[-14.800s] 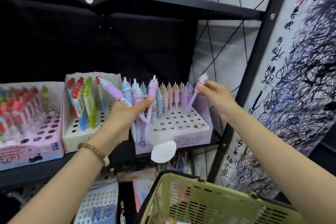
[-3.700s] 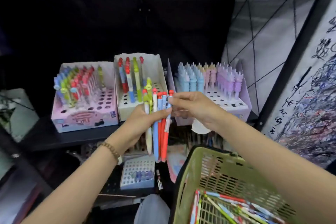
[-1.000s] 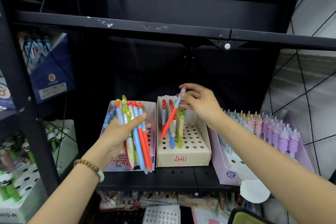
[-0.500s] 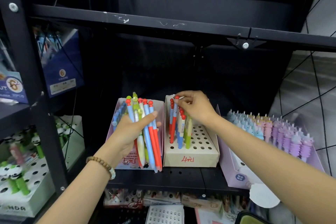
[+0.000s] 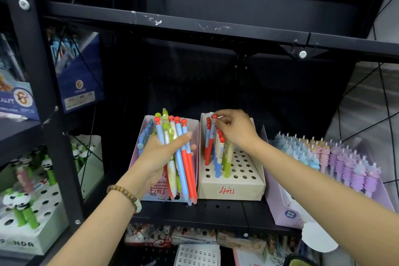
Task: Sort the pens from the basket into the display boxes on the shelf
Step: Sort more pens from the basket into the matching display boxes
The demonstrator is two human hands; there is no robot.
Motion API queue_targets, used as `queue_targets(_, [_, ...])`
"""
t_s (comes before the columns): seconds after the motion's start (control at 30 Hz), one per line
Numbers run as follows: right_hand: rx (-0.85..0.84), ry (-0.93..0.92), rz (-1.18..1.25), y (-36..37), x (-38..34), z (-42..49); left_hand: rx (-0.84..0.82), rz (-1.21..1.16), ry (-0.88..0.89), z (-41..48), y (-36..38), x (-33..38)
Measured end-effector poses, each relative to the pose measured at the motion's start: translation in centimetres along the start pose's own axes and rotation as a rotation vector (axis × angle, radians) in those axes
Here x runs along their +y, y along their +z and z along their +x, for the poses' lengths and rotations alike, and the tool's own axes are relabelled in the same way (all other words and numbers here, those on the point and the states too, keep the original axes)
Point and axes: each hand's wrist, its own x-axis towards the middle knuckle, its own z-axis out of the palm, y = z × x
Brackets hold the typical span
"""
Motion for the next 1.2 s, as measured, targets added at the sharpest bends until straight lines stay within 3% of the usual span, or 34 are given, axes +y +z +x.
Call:
queue_targets(0.07, [-0.043,-0.029,-0.116,-0.2,-0.2,-0.1,0.0,0.008,-0.002,0.0,-0.1,-0.1])
queue_targets(0.23, [-0.141,-0.255,-0.695,-1.1,-1.6,-0.1,0.012,0.078,-0.012,0.0,0.1,-0.2])
queue_targets(0.3, [-0.15,-0.24,-0.553,-1.7,-2.2,-0.3,0.021,0.09,-0.021,0.0,0.2,-0.3])
queue_targets(0.43, [-0.312,-0.092,0.117,-2.3,-3.6,-1.6,-0.011,0.096,-0.039,-0.2,0.6,-0.4])
queue_targets(0.57, [-0.404,-0.069,0.237,-2.3,-3.9,-2.5,0.007,0.131,-0.019,-0.4,1.0,-0.4])
queue_targets(0.67, [-0.345,0.011,0.35,-2.4,-3.7,-2.3,0.041,0.145,-0.006,-0.4,0.6,-0.5])
queue_targets(0.77, [-0.162,0.09,0.53,-3.1,-3.5,-1.6,0.021,0.113,0.009,-0.7,-0.5,-0.4])
queue_targets(0.9, [0.003,-0.009,0.374,-3.1,-2.7,-1.1,-0.016,0.121,0.03,-1.0,-1.5,-0.4])
queue_targets(1.2, [0.089,-0.06,0.216,-1.7,-1.7,-1.1,-0.03,0.098,0.031,-1.0,-1.6,-0.5])
